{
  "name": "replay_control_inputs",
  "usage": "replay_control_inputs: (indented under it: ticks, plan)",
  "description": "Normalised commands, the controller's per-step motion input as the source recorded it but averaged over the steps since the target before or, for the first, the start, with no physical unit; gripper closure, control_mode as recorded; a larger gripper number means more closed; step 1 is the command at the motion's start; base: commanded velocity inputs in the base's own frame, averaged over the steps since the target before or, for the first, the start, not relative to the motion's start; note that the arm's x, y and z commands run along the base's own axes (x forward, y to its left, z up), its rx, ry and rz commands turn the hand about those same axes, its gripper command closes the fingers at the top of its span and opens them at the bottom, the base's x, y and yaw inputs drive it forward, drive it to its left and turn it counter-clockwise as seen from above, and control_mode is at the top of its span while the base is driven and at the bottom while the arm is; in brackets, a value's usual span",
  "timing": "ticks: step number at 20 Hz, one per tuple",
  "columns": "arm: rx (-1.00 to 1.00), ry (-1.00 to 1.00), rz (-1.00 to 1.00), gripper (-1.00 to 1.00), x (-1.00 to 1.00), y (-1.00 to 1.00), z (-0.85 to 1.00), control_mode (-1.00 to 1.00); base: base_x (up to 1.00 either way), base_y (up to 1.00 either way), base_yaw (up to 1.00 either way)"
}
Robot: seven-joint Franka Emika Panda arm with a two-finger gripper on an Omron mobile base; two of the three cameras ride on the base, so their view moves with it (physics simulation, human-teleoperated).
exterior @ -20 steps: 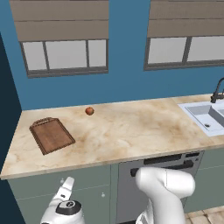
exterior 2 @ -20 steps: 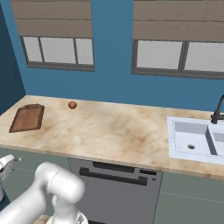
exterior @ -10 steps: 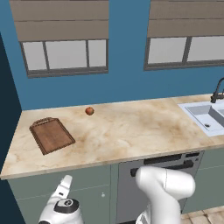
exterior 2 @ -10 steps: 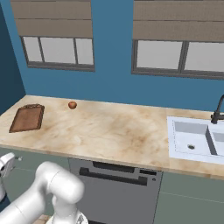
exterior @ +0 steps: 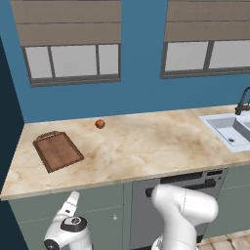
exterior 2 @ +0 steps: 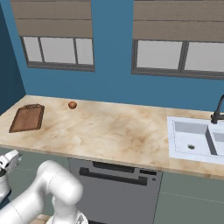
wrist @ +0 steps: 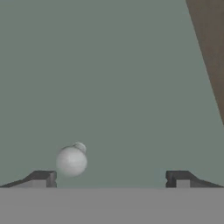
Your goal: Open the drawer on the left and place the cutting tools on the cutting board.
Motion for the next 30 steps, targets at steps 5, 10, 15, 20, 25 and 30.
replay_control_inputs:
  ticks: [5, 10, 15, 20, 25, 30]
  plan:
    - [0.0, -0.03, 0.0, -1.0, 0.32, 0.21, -0.32, -1.0, 0.0, 0.0, 0.0]
    - [0.0, -0.05, 0.0, -1.0, 0.33, 0.26, -0.42, -1.0, 0.0, 0.0, 0.0]
    - [0.0, -0.04, 0.0, -1.0, 0.35, 0.23, -0.45, -1.0, 0.0, 0.0, 0.0]
    - [0.0, 0.0, 0.0, -1.0, 0.37, 0.09, -0.37, -1.0, 0.0, 0.0, 0.0]
    - [0.0, 0.01, 0.0, 1.0, 0.37, 0.0, -0.18, -1.0, 0.0, 0.0, 0.0]
    - [0.0, 0.1, 0.0, 1.0, 0.31, 0.0, -0.02, -1.0, 0.0, 0.0, 0.0]
